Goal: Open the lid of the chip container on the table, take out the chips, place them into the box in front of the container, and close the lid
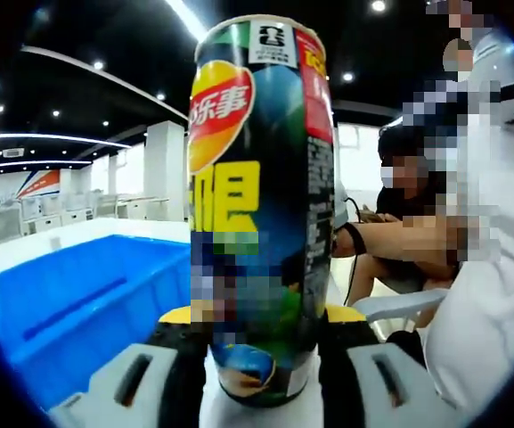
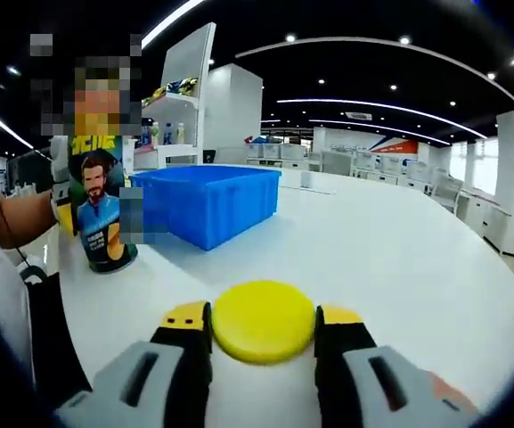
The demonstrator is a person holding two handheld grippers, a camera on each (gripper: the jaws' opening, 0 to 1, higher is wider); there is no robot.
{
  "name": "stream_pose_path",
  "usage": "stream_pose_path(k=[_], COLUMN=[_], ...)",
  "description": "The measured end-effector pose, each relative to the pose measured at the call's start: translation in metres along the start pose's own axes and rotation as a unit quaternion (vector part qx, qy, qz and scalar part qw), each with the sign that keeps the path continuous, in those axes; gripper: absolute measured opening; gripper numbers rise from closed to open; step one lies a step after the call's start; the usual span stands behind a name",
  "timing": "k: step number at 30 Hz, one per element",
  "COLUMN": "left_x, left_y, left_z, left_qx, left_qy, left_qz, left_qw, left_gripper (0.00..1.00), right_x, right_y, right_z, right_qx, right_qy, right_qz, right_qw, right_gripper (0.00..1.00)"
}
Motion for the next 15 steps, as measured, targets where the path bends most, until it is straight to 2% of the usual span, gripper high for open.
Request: stream_pose_path(k=[4, 8, 11, 15], left_x=[0.0, 0.001, 0.001, 0.001], left_y=[0.0, 0.0, 0.0, 0.0], left_z=[0.0, 0.0, 0.0, 0.0], left_qx=[0.001, 0.001, -0.001, -0.003], left_qy=[-0.001, 0.0, 0.001, 0.003], left_qz=[-0.001, -0.003, -0.002, -0.001], left_qw=[1.0, 1.0, 1.0, 1.0], left_gripper=[0.5, 0.5, 0.5, 0.5], right_x=[0.002, 0.004, 0.005, 0.006], right_y=[-0.001, 0.003, 0.003, 0.012], right_z=[-0.012, -0.044, -0.073, -0.114], right_qx=[-0.015, -0.073, -0.123, -0.13], right_qy=[-0.015, -0.079, -0.121, -0.166], right_qz=[0.008, -0.011, -0.026, -0.061], right_qw=[0.9998, 0.9941, 0.9847, 0.9756], right_gripper=[0.46, 0.46, 0.46, 0.46])
Point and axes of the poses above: the point that each gripper's makers call its tool centre point, and the gripper's own axes: x roughly backward along the fingers, y roughly to its left, z roughly out of its underside, the point moved 9 cm from there along x, roughly backward along the fingers, and after that the axes turned 15 degrees about -y, right-handed, at the moved point
